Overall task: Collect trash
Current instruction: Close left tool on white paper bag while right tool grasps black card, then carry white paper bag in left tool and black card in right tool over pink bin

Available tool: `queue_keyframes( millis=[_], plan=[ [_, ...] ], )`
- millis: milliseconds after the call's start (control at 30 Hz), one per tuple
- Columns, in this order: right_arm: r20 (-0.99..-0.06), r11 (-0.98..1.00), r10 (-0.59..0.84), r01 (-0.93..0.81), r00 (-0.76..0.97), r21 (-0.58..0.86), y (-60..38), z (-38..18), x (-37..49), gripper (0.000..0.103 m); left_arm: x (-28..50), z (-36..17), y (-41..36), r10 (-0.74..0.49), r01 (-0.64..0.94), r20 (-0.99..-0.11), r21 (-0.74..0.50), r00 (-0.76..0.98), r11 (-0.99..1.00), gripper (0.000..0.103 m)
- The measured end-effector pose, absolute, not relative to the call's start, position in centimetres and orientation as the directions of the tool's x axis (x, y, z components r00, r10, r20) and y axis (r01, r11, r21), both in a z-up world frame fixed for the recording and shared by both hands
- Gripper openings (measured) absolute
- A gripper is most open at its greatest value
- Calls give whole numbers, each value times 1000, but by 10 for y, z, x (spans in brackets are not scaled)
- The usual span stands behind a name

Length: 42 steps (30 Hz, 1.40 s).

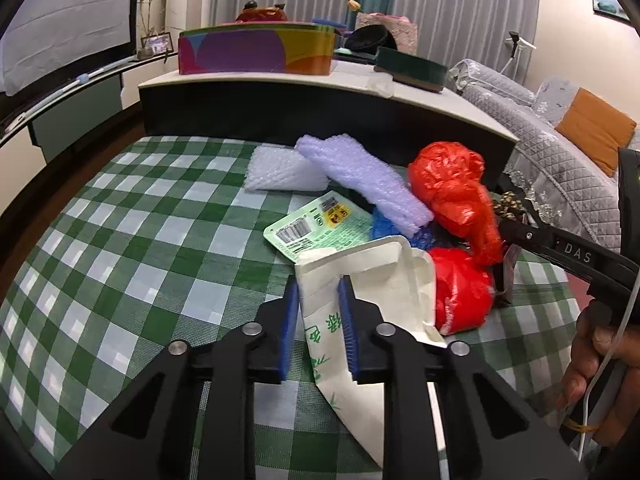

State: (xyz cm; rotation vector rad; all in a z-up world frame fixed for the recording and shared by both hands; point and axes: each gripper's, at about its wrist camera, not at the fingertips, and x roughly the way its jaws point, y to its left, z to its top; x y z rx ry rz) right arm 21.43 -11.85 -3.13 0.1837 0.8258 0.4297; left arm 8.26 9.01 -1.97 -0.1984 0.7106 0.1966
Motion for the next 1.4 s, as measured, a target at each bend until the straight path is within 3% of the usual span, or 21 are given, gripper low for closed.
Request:
queue_keyframes(
  millis=[467,1033,1400],
  plan=[
    [-622,914,401,-345,673,215,-136,21,166,50,50,14,71,60,-151,-596,-103,800,983,6],
    [-536,964,266,-233,801,130,-208,80,117,50,31,53,37,-11,-42,-535,-87,845,995,5],
    [-474,992,126,-121,871,43,-305,122,125,50,55,73,-11,-74,45,-520,-69,851,997,5]
  ],
)
